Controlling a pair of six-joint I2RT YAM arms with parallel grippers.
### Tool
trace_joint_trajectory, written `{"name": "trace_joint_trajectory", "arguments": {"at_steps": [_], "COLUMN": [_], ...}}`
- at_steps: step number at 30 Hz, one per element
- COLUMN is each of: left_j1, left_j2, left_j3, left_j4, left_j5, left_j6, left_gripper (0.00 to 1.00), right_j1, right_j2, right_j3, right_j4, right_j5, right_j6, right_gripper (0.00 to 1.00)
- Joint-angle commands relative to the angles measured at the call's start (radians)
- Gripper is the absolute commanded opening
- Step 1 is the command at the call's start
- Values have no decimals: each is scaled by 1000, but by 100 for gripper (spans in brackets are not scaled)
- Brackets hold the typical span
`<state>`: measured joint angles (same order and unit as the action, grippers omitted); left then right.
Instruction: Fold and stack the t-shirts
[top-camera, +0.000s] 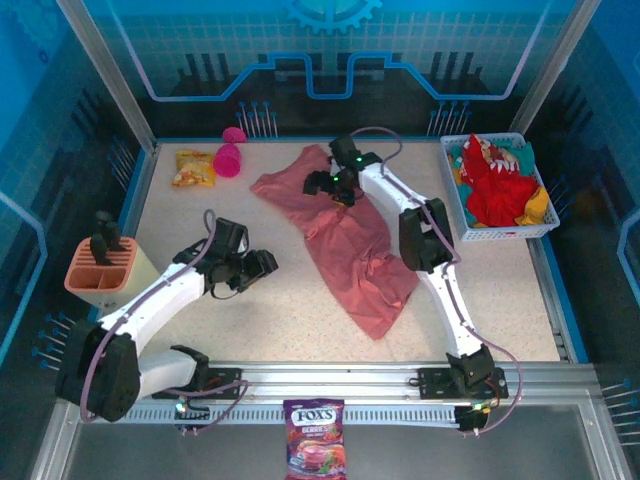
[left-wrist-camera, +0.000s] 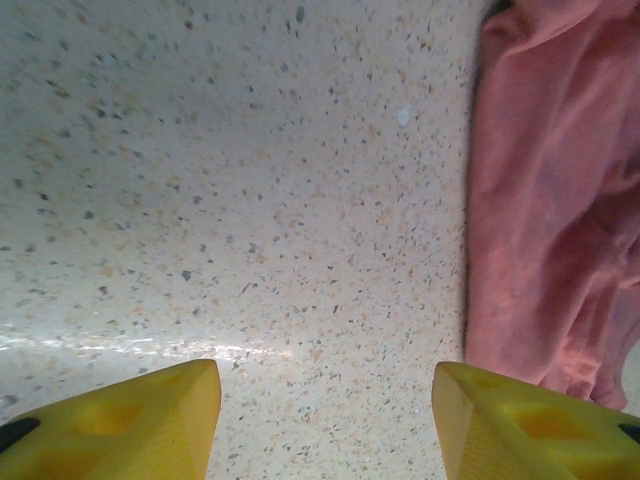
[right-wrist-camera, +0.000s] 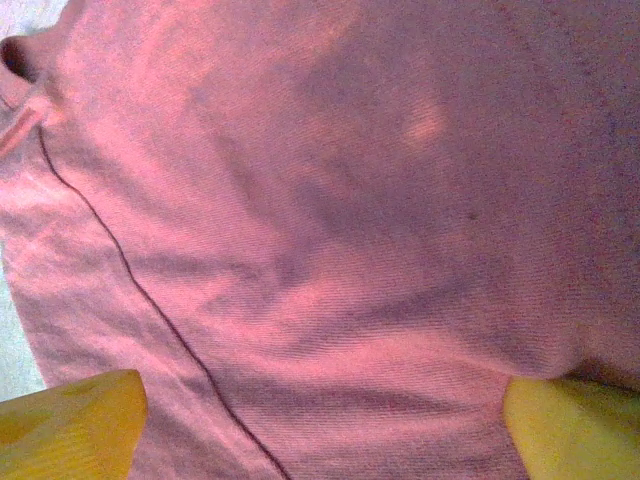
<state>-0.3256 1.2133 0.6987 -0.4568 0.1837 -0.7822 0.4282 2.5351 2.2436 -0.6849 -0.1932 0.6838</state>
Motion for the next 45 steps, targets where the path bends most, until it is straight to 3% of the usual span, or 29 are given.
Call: {"name": "trace_joint_trajectory", "arguments": {"at_steps": [1,9,14,18,24,32,35,41,45], "left_j1": [-52,-218,-326,-360,-222,-110,-83,-33,-35], "left_j2": [64,233,306,380,496,872,998,1172,1271], "left_j3": [42,126,129,153,418,964,1134,1344,1478], "left_j4": [53,105,198,248,138,-53,-112,-19,25], "left_j5": [-8,7,68,84,79,140,134,201,221], "left_j6": [-36,-91,-167,-180,-11,126,153,80,24], "left_gripper": [58,57,57,56,57,57,56,55,54], "right_j1": [-64,-149,-144,-145,-177,-195,-221,-243,-240], "right_j2": [-33,-163,-255,-337,-538,-807,-890,-980,-1032], "right_j3": [-133,-385,-392,-372,-555,-931,-1074,-1255,-1313], "right_j4": [-7,238,241,127,61,-5,9,72,56], "right_j5": [91,76,89,99,87,97,80,-42,-15], "right_j6": [127,340,269,130,-34,-141,-144,-181,-171], "right_gripper": [95,95,100,100,100,100,95,81,81]}}
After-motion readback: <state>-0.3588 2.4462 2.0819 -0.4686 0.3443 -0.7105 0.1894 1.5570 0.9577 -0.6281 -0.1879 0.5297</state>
